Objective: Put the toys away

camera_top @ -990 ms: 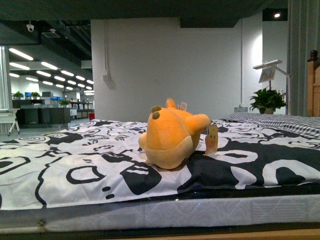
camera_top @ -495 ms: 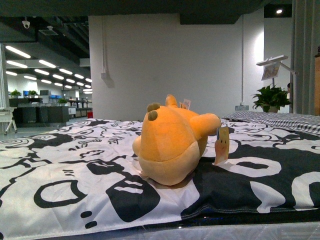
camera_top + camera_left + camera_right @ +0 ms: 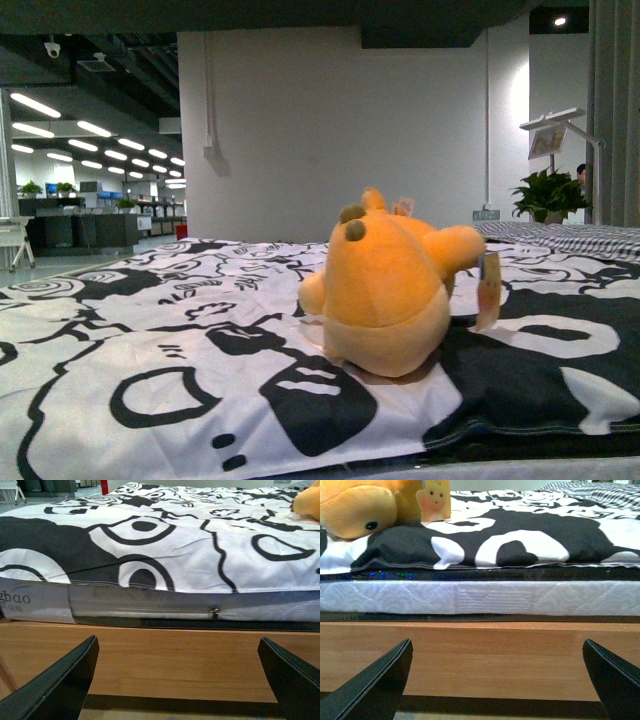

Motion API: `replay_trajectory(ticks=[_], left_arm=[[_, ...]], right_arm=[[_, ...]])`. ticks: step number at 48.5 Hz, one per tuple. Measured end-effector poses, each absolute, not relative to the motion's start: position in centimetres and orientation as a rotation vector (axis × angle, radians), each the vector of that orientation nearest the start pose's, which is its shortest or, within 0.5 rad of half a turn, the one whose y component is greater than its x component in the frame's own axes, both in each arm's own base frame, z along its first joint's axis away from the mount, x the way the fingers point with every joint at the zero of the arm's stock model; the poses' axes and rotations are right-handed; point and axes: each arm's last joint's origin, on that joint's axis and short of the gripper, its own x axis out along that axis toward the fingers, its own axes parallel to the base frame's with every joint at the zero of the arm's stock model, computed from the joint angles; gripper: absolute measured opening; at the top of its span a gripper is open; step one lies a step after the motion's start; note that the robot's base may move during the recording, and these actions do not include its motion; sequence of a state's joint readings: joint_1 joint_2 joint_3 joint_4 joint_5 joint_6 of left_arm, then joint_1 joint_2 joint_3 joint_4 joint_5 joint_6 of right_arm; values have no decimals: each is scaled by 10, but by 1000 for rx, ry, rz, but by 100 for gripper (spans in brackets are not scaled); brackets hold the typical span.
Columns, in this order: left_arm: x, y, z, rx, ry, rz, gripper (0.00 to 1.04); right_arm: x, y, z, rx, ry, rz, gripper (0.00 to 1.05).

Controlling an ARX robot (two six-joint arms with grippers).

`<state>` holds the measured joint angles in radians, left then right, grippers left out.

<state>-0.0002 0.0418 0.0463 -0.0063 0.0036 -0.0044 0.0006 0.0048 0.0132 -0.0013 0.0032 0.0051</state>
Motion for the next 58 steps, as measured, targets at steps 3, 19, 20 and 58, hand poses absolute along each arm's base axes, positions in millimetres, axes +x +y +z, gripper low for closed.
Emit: replay_trajectory(ticks=[3,19,20,58], left_arm=[[98,0,175,-5,2,0,99],[98,0,175,-5,2,0,99],[98,0,175,-5,2,0,99],[98,0,175,-5,2,0,99]], right_arm=[[97,0,167,5,-7,2,104],[97,0,167,5,-7,2,104],[97,0,167,5,-7,2,104],[177,-22,295,121,-168,76,104]])
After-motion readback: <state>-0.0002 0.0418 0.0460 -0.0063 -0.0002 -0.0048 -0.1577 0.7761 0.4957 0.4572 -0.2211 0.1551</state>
